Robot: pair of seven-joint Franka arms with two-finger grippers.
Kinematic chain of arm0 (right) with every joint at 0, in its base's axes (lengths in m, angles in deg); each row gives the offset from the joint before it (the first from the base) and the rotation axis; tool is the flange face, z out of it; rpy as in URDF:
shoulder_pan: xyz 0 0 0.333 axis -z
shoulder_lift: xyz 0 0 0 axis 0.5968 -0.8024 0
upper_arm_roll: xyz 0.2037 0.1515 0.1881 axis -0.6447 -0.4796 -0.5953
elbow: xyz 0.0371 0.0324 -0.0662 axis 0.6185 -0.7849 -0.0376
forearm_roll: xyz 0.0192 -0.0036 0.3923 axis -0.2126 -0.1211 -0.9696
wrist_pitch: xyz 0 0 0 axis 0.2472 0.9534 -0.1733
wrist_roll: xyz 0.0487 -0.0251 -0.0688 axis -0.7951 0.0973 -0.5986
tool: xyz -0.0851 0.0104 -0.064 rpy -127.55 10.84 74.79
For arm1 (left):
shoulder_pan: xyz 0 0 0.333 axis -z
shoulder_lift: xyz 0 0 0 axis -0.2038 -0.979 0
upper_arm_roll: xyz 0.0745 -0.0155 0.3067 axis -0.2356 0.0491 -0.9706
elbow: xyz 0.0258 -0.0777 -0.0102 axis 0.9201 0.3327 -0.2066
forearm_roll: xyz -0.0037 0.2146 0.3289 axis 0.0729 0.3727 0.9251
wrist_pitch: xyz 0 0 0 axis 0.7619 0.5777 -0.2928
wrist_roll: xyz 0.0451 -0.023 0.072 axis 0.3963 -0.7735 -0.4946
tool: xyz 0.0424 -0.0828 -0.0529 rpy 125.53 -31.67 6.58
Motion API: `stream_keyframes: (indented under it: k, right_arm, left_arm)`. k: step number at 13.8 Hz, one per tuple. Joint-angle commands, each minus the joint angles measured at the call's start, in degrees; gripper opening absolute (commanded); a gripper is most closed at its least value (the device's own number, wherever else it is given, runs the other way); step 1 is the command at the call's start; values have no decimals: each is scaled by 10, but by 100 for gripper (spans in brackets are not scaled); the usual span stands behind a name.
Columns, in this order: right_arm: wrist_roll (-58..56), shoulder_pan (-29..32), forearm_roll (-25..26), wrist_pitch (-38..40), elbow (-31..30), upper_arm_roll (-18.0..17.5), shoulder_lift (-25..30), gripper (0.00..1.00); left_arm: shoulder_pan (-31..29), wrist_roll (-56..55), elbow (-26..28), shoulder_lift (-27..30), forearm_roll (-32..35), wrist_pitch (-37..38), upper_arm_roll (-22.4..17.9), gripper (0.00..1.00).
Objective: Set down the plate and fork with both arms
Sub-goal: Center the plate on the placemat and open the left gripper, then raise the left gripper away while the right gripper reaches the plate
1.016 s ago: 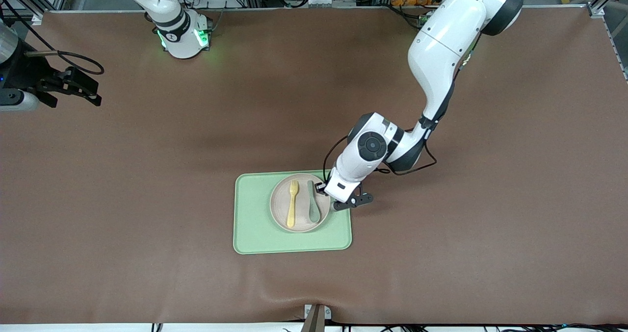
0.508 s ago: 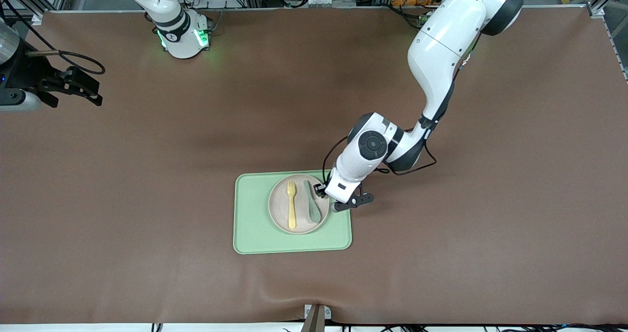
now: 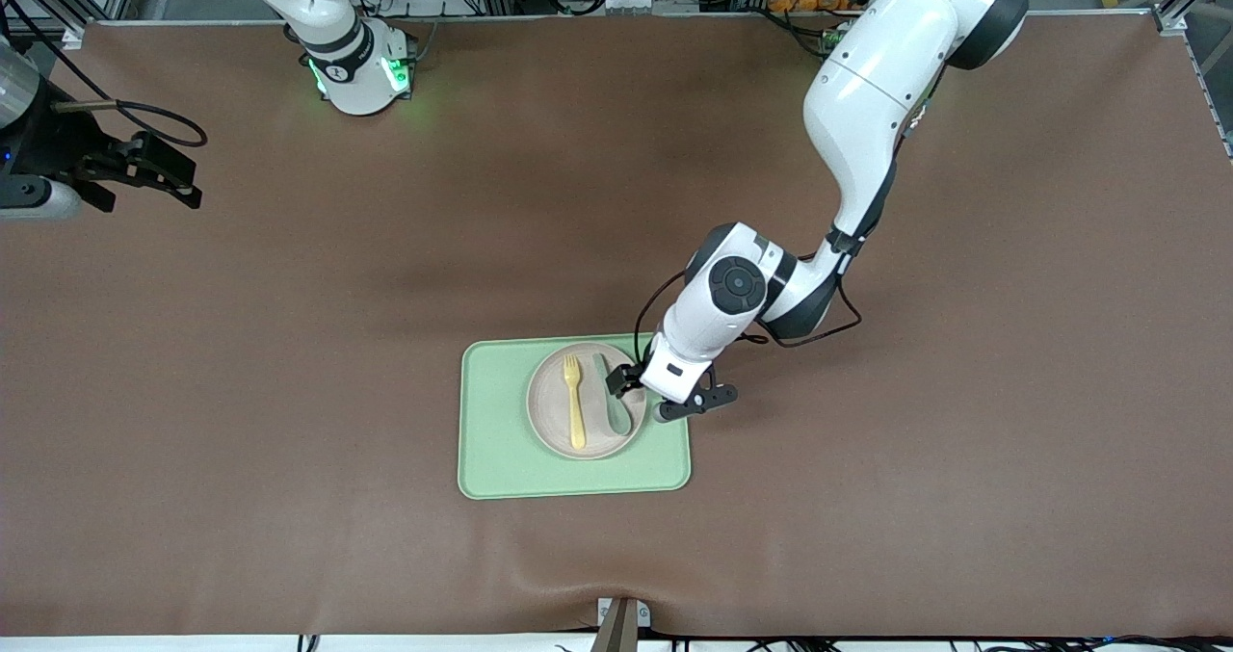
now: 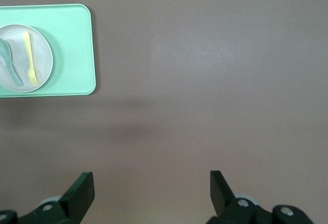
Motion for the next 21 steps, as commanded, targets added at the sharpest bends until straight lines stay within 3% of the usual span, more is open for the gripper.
stream_keyframes:
  k: [1,9,13,15,19,21]
  right_arm:
    - [-7,0,-5,1,17,-1,-40,100]
    - [-8,-35,-7,-39,25,-7,-97,100]
    - [-4,-50,-5,-116,26,-41,-148,100]
    - [3,-74,-4,-170,36,-41,-199,100]
    - [65,-141,-4,-205,161,-46,-351,100]
    - [118,-168,-2,-262,182,-49,-398,100]
  left_arm:
    - [-14,7,5,48,10,68,-4,100]
    - [-109,93,11,204,30,293,-2,100]
    - [-161,195,10,266,30,416,-3,100]
    - [-192,239,11,297,30,447,-3,100]
    - [-254,329,10,348,30,520,-3,100]
    - [-284,360,9,363,31,539,-4,100]
